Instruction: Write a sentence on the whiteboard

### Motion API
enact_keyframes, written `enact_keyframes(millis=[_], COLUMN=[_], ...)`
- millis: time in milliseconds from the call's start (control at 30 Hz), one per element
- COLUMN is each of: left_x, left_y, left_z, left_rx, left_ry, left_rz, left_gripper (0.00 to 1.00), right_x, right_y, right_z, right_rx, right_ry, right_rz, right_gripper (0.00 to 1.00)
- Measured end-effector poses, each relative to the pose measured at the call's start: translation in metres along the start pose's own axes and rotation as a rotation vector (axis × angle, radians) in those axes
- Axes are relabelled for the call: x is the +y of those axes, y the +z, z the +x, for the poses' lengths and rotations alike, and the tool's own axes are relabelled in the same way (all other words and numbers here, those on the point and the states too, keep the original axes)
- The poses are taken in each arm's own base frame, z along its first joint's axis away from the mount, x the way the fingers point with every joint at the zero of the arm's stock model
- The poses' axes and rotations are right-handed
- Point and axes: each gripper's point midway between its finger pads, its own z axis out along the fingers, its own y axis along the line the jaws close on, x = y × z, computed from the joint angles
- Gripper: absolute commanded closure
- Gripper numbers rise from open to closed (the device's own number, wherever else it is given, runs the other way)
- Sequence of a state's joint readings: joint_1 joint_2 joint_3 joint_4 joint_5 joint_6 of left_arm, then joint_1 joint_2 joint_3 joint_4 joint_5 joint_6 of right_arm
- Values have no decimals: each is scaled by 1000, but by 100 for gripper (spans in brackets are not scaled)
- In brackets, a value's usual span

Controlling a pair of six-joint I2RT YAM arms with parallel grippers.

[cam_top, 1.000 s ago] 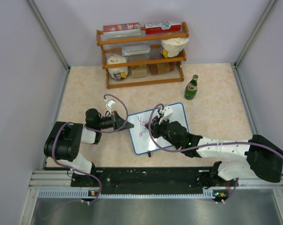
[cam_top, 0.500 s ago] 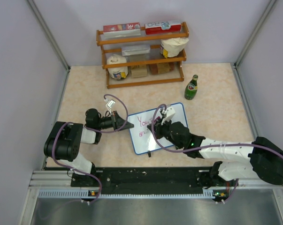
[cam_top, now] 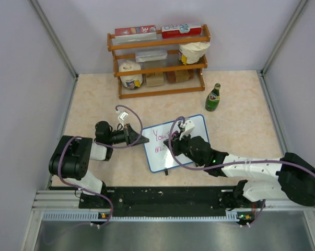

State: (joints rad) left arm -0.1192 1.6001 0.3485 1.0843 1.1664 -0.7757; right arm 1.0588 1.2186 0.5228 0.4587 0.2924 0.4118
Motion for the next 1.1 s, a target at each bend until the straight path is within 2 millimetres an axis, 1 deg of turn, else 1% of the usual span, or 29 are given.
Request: enact_keyframes(millis=[233,500,833,1100], left_x=[0,0,0,0], left_y=[0,0,0,0], left_z=[0,0,0,0], left_rx=[0,0,-1,-1], left_ry=[0,0,0,-1], left_rz=[0,0,0,1], left_gripper=[100,100,100,100], right_x=[-2,-7,-8,-12], right_y=[1,3,3,-1], right_z=[-3,-13,-14,-14], right_rx=[-7,-34,-35,-27], right_ry=[1,9,10,8], right_rz=[13,37,43,55], right_gripper=[100,100,100,100])
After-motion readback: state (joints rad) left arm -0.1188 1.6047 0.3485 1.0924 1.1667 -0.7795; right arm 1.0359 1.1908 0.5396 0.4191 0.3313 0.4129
